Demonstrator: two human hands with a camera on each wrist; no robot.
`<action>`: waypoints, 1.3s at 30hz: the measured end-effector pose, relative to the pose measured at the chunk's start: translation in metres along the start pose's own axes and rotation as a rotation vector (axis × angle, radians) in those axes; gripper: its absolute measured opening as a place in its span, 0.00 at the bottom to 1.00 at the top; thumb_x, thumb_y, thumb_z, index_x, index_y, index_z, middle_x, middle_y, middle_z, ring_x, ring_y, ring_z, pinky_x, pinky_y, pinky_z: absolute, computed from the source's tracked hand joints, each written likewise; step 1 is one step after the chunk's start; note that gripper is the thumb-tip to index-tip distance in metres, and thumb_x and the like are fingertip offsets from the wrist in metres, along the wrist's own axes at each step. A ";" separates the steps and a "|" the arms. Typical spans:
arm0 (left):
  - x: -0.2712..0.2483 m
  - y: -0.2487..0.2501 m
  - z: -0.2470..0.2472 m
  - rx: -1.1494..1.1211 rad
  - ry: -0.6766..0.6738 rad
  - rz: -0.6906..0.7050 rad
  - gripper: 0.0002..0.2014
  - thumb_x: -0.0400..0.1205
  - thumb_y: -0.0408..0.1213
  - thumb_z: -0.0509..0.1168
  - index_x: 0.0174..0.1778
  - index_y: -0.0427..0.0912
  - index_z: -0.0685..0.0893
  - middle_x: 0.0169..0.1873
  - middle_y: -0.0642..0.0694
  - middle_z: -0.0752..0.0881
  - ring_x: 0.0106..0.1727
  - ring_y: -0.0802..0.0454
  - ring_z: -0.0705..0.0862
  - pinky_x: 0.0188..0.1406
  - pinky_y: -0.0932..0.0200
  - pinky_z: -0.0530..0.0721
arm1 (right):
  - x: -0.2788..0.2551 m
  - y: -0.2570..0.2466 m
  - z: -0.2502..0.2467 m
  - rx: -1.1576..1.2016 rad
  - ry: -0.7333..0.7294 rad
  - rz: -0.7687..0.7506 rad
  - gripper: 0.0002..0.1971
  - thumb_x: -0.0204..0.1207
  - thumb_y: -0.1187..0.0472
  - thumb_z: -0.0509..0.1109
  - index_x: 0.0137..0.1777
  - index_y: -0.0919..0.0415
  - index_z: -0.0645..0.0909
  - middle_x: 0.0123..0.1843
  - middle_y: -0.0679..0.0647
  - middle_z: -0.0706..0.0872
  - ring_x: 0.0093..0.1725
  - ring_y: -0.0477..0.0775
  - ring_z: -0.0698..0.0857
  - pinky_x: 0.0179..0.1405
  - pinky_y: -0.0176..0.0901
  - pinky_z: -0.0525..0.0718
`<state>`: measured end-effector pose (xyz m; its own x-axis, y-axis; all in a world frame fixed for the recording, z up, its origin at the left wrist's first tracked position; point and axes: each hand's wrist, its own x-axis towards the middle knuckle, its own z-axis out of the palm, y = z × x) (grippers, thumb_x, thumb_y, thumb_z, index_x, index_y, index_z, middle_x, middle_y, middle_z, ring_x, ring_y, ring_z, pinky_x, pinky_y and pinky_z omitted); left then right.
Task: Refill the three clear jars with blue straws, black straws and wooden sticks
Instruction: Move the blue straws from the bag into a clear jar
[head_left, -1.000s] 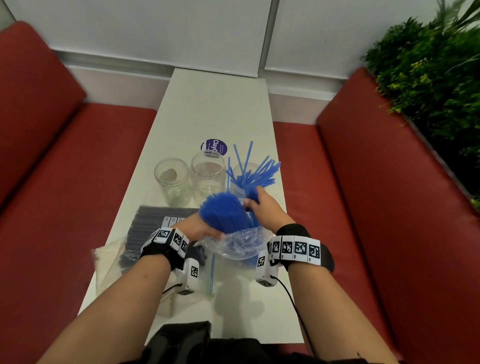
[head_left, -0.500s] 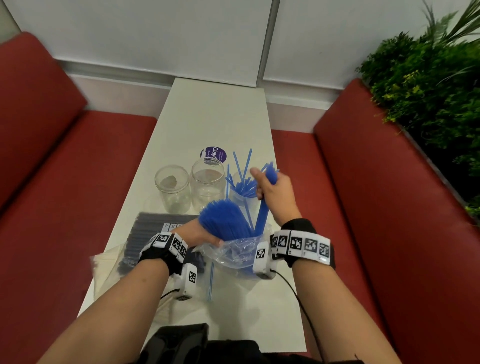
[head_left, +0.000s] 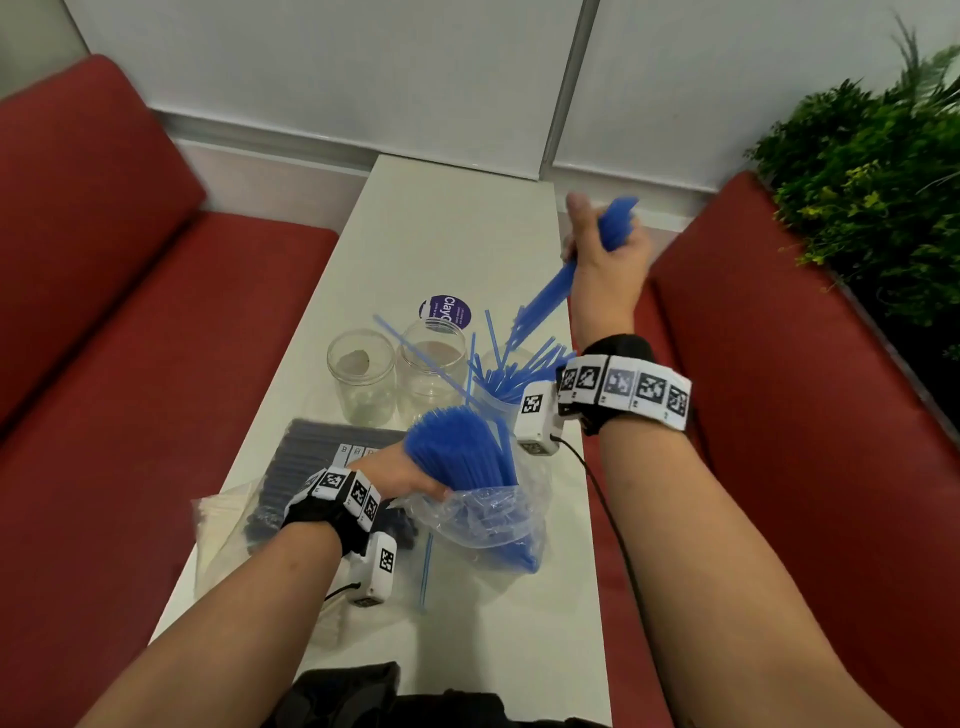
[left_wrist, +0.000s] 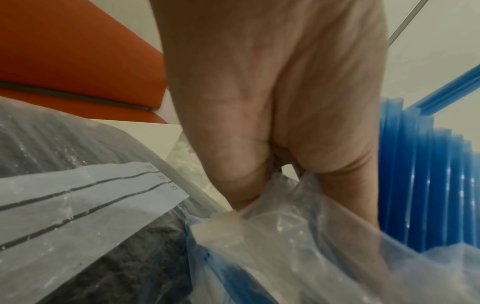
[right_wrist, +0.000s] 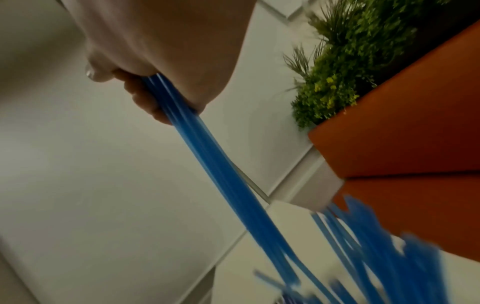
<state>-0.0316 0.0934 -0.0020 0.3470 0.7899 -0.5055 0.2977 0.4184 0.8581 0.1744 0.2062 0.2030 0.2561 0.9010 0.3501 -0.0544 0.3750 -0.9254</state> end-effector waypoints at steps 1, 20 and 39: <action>0.000 -0.001 -0.001 -0.004 -0.002 -0.005 0.30 0.67 0.25 0.83 0.63 0.48 0.85 0.57 0.51 0.91 0.62 0.56 0.88 0.66 0.54 0.83 | -0.003 0.013 0.000 -0.034 -0.011 0.027 0.20 0.80 0.55 0.76 0.28 0.51 0.74 0.27 0.58 0.74 0.30 0.54 0.71 0.34 0.43 0.73; -0.001 -0.004 -0.003 0.098 0.029 -0.062 0.24 0.67 0.35 0.84 0.56 0.57 0.86 0.49 0.62 0.92 0.52 0.65 0.89 0.50 0.68 0.83 | -0.025 0.082 -0.012 -0.630 -0.209 -0.145 0.12 0.88 0.60 0.65 0.63 0.64 0.86 0.58 0.56 0.89 0.58 0.48 0.84 0.65 0.41 0.78; -0.008 -0.006 -0.002 0.154 0.070 -0.100 0.22 0.67 0.38 0.84 0.52 0.60 0.85 0.46 0.60 0.90 0.46 0.69 0.88 0.37 0.76 0.81 | -0.073 0.115 -0.032 -1.259 -0.405 0.060 0.35 0.90 0.38 0.48 0.90 0.58 0.51 0.92 0.60 0.49 0.90 0.64 0.39 0.86 0.68 0.37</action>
<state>-0.0381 0.0855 -0.0027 0.2484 0.7794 -0.5752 0.4621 0.4266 0.7775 0.1803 0.1770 0.0662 -0.0316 0.9924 0.1190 0.9281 0.0733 -0.3650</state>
